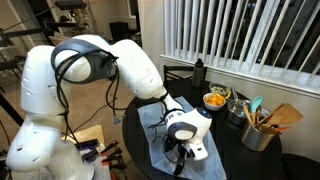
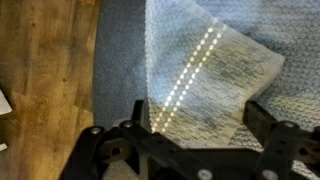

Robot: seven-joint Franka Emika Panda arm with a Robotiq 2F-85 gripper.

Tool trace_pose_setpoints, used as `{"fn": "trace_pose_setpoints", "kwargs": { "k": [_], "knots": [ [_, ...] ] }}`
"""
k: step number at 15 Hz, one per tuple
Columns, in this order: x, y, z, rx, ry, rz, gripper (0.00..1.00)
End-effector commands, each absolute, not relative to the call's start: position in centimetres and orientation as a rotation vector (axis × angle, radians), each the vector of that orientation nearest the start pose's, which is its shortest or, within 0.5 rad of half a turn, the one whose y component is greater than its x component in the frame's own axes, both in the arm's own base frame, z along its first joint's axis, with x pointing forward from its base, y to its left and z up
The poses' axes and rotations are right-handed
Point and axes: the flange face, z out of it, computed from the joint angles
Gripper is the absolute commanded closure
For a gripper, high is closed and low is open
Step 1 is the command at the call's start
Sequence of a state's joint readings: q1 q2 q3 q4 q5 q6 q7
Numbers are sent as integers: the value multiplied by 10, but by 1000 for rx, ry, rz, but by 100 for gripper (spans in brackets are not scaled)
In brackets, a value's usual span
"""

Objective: Unfold the towel

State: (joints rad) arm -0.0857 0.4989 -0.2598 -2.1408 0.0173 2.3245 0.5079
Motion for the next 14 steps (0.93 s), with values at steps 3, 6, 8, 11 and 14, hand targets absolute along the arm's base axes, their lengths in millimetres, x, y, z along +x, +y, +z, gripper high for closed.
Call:
{"fn": "trace_pose_setpoints", "kwargs": {
  "k": [3, 6, 8, 11, 14],
  "knots": [
    [485, -192, 162, -3008, 1326, 480, 0],
    [480, -191, 163, -3018, 1317, 490, 0],
    [474, -190, 163, -3038, 1299, 519, 0],
    [462, -189, 170, -3057, 1239, 542, 0],
    [452, -188, 176, -3060, 1226, 547, 0]
  ]
}}
